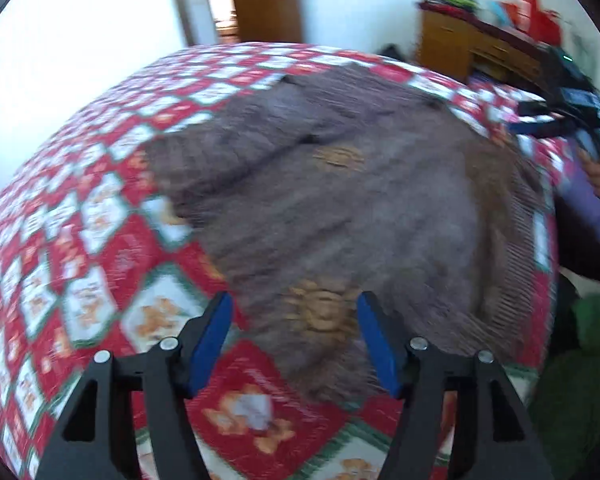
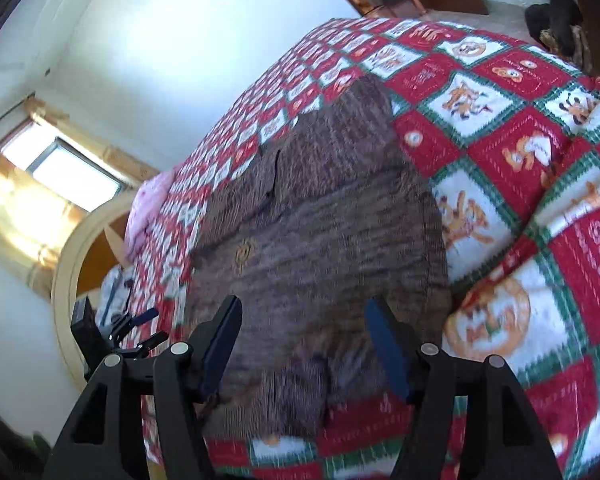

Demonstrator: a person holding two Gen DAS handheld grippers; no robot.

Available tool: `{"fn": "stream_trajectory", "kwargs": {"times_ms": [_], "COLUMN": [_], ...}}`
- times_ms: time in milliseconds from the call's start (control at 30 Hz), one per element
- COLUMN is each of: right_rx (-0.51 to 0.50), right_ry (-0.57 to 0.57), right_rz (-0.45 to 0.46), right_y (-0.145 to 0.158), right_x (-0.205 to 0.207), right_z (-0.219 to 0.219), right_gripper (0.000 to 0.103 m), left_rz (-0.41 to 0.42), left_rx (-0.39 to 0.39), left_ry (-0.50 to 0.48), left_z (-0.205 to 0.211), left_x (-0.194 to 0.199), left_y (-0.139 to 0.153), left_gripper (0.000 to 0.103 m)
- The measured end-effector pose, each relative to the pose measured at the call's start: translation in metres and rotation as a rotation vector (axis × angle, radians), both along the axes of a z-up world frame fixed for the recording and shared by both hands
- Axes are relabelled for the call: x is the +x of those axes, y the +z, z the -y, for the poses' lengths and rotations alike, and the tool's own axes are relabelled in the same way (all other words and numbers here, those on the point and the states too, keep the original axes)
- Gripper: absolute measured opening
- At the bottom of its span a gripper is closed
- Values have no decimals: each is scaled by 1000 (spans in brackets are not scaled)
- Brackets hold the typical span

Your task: Fold small clothes

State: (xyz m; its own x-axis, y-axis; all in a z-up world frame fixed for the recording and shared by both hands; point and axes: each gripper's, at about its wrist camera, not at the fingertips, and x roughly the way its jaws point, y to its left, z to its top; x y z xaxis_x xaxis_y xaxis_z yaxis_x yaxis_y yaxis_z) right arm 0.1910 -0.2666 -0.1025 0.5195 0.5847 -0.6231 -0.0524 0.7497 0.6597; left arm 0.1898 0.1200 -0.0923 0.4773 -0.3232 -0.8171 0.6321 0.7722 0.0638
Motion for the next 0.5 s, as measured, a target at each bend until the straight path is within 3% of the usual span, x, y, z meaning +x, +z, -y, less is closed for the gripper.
{"fn": "stream_trajectory", "kwargs": {"times_ms": [133,167,267,333,433,467,500], "right_rx": [-36,-35,-16,-27,-36,-32,-25], "right_ry": [-2,-13,-41,-47,-59,-64,-70], "right_rz": [0,-2,5,11,4,0,-5], "right_y": [1,2,6,9,7,7,5], "right_x": [-11,-15,-24,-31,-34,-34,-33], "right_z": [0,1,6,9,13,14,16], "right_gripper": [66,66,66,66,66,66,66], "left_rz": [-55,-79,-131,-92,-111,-124,-132], "left_rx": [-63,-56,4,59,52,46,43], "left_ry": [-107,-131,-250,-323,-362,-354,-354], "left_z": [29,38,60,67,66,64,63], "left_x": [9,13,8,-6,-10,-10,-9], "left_y": [-12,-19,-36,-40,-39,-38,-37], "left_gripper": [67,64,44,44,44,39,27]}}
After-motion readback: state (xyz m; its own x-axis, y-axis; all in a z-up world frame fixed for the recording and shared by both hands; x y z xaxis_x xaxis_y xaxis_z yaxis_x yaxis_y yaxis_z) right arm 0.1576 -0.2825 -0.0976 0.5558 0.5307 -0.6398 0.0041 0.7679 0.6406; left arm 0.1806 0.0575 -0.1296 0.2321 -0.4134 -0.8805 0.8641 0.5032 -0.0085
